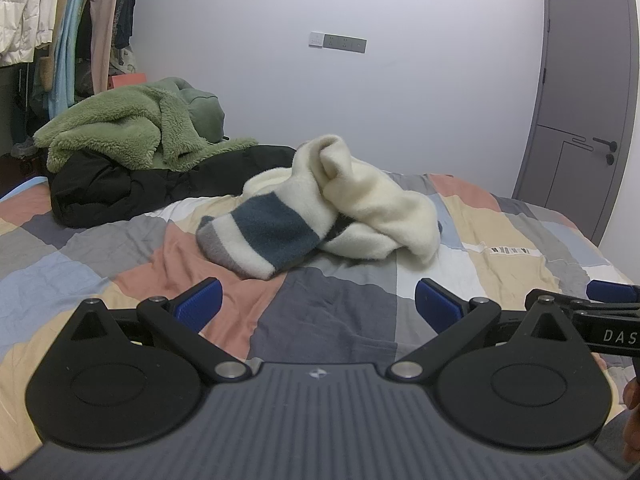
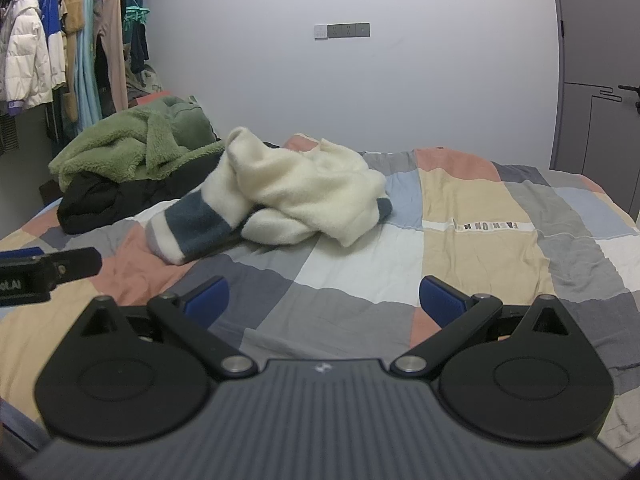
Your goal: Fold large clothes
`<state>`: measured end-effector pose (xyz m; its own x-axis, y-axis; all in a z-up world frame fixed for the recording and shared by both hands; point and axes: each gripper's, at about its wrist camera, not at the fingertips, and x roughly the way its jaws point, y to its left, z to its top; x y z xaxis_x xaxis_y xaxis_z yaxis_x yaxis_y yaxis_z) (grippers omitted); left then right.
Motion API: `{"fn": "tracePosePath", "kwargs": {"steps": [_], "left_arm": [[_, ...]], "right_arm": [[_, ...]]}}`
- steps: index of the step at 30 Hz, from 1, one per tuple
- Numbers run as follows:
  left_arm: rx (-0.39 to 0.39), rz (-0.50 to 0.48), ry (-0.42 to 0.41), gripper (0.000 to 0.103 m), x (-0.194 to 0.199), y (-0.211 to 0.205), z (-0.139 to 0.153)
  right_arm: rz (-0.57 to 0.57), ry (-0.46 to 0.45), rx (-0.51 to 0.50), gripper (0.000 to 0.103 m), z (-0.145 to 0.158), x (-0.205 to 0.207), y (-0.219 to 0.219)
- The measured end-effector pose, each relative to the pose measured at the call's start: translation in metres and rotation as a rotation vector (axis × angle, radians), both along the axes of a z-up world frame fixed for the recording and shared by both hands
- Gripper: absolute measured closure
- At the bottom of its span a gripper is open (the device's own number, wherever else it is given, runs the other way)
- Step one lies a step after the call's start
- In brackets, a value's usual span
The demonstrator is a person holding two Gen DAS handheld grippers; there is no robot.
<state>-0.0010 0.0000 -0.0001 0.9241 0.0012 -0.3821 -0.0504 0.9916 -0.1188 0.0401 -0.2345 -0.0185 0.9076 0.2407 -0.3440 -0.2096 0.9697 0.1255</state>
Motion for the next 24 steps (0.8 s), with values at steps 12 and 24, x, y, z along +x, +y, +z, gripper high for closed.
{"fn": "tracePosePath", "kwargs": {"steps": [12, 24], "left_arm": [[0.009, -0.005, -0.008, 0.0, -0.001, 0.001, 0.002], [0.087, -0.006, -0.031, 0.0, 0.034, 0.01, 0.023]], "right_arm": [[0.002, 0.001, -0.003, 0.0, 0.0, 0.0, 0.0], [0.051, 0.029, 0.044, 0.0, 0.021, 0.026, 0.004]]}}
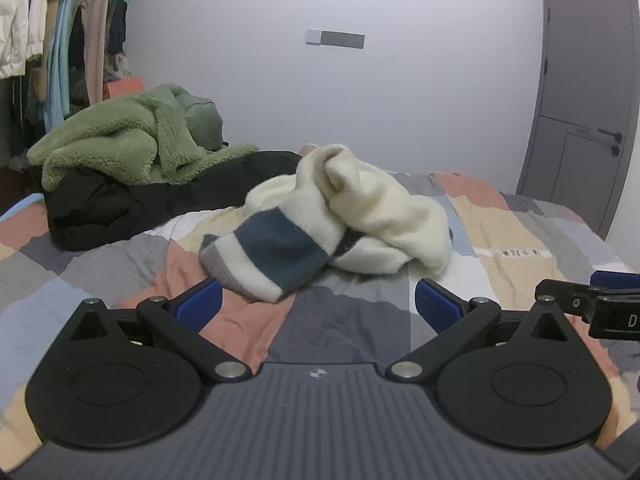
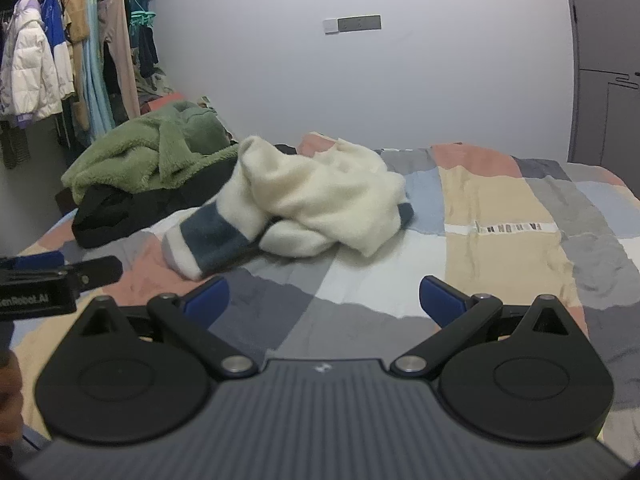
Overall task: Fold large clothes
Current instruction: 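Reach both grippers into the cream sweater and pinch its fabric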
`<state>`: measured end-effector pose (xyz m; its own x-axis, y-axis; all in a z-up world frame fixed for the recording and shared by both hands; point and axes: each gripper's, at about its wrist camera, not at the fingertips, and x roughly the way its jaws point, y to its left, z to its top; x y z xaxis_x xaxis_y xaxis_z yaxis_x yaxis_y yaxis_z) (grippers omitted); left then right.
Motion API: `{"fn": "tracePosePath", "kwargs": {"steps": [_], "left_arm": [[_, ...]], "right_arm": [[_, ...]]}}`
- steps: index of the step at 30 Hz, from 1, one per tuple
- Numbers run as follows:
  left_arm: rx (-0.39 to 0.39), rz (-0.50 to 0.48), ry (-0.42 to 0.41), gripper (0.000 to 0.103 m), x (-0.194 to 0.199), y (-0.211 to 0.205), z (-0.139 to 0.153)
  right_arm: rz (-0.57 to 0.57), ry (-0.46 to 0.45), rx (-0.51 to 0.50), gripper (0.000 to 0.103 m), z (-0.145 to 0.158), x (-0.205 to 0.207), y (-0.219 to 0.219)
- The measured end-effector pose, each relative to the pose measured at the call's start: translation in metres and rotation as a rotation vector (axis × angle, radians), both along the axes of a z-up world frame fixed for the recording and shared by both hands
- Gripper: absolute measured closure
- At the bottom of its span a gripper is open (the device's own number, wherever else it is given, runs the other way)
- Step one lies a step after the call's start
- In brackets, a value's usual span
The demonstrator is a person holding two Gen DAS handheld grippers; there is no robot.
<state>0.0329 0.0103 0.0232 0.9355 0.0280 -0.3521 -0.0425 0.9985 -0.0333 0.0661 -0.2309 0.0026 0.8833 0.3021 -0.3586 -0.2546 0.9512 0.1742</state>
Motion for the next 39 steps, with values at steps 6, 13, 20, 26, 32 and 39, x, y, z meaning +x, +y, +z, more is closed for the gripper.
{"fn": "tracePosePath", "kwargs": {"steps": [6, 13, 20, 26, 32, 39], "left_arm": [[-0.082, -0.012, 0.004, 0.0, 0.022, 0.008, 0.028], [-0.08, -0.002, -0.041, 0.0, 0.054, 0.022, 0.054], [-0.023, -0.012, 0.154, 0.0, 0.128, 0.038, 0.013], [-0.078, -0.014, 0.192, 0.0, 0.172, 0.06, -0.036], [-0.011, -0.038, 0.221, 0.0, 0.211, 0.052, -0.088], [0.203, -0.023, 0.264, 0.01, 0.242, 0.037, -0.133]], "right_arm": [[0.021, 0.0, -0.004, 0.0, 0.027, 0.02, 0.008], [0.043, -0.006, -0.014, 0.0, 0.051, 0.054, 0.024], [0.06, 0.041, -0.01, 0.0, 0.037, 0.108, 0.039], [0.059, 0.067, -0.08, 0.0, -0.002, 0.155, 0.048], [0.1, 0.116, -0.156, 0.005, -0.046, 0.191, 0.06], [0.068, 0.028, -0.319, 0.024, -0.077, 0.223, 0.072]]}}
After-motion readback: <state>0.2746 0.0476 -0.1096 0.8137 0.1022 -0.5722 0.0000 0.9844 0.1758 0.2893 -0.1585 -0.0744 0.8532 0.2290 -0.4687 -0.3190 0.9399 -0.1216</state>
